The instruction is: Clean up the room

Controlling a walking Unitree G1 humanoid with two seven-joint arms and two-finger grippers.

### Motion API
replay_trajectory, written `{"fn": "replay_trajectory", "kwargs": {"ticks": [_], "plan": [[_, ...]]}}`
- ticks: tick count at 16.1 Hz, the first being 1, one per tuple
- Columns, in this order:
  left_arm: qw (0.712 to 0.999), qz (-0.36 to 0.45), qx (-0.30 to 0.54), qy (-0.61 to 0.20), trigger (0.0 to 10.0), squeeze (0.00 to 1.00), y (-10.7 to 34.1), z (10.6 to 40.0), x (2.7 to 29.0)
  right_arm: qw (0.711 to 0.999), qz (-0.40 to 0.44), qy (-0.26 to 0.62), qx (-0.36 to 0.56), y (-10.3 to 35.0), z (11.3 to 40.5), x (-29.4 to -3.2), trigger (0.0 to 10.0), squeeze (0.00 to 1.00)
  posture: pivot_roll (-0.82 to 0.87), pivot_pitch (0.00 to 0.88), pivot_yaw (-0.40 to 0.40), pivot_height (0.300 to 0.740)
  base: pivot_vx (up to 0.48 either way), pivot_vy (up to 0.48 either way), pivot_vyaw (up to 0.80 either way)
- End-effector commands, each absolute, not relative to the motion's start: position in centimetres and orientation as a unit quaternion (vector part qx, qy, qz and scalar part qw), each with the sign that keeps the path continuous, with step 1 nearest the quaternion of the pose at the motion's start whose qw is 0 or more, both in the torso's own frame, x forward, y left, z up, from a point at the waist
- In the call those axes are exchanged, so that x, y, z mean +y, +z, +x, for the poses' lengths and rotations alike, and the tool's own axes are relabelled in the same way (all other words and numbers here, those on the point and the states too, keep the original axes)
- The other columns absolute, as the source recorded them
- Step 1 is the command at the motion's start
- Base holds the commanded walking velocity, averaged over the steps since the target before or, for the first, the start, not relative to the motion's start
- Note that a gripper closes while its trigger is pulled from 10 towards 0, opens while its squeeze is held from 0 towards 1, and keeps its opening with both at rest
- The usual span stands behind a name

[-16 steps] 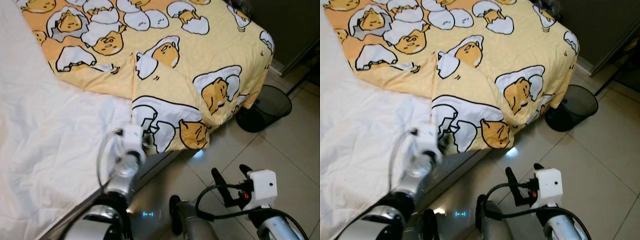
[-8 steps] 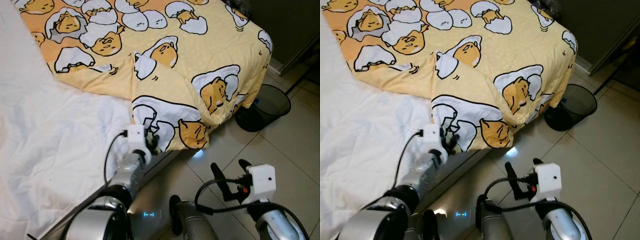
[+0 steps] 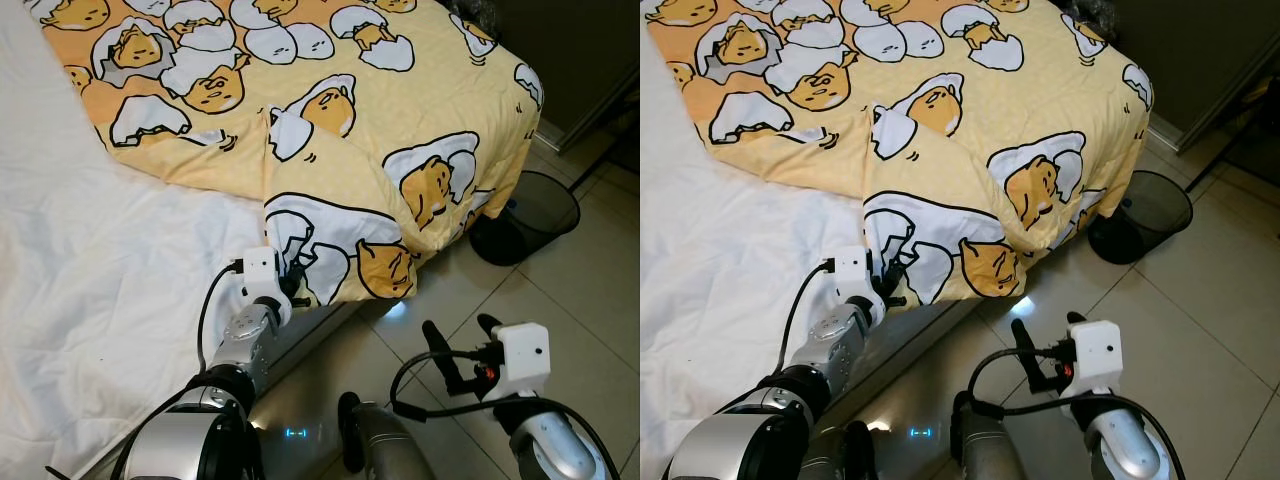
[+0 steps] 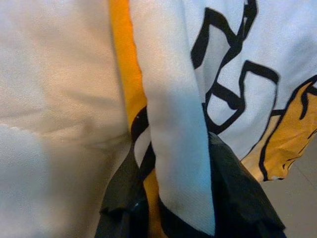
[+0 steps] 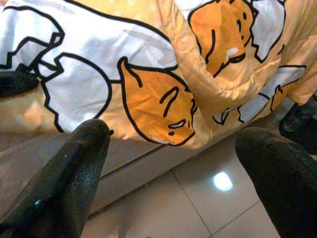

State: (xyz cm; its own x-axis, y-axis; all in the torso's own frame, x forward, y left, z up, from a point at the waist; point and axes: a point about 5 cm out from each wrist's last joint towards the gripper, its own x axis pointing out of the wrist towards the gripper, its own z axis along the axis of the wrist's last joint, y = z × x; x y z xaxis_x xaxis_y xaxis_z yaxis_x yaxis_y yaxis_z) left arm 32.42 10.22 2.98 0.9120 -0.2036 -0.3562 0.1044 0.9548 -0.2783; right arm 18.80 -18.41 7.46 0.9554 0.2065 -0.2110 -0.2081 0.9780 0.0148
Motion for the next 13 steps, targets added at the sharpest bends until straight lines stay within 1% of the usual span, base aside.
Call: {"fn": "replay_trajectory", "kwargs": {"ticks": [1, 5, 7, 10, 13], "plan": [[0.966, -0.127, 0.213, -0.078, 0.0, 0.00, 2.0, 31.7, 10.5, 0.989, -0.001, 0.092, 0.117, 7.1, 18.6, -19.1, 10.0, 0.00, -0.32, 0.196, -0.033, 0.736, 0.000, 0.000, 0.00], [0.974, -0.106, 0.177, -0.096, 0.0, 0.00, 3.5, 32.8, 11.2, 0.989, 0.009, 0.097, 0.110, 7.2, 19.8, -19.1, 10.0, 0.00, -0.27, 0.168, -0.023, 0.736, 0.000, 0.000, 0.00], [0.975, -0.102, 0.162, -0.112, 0.0, 0.00, 4.1, 33.1, 11.2, 0.986, 0.010, 0.119, 0.113, 7.5, 20.0, -19.6, 10.0, 0.00, -0.26, 0.158, -0.011, 0.736, 0.000, 0.000, 0.00], [0.972, -0.099, 0.132, -0.165, 0.0, 0.00, 5.1, 33.6, 10.7, 0.980, 0.010, 0.144, 0.134, 8.2, 20.2, -22.8, 10.0, 0.00, -0.26, 0.126, -0.004, 0.736, 0.000, 0.000, 0.00], [0.969, -0.093, 0.115, -0.198, 0.0, 0.00, 5.7, 33.8, 10.8, 0.979, -0.005, 0.165, 0.118, 8.9, 21.0, -23.5, 10.0, 0.00, -0.25, 0.110, 0.006, 0.736, 0.000, 0.000, 0.00]]}}
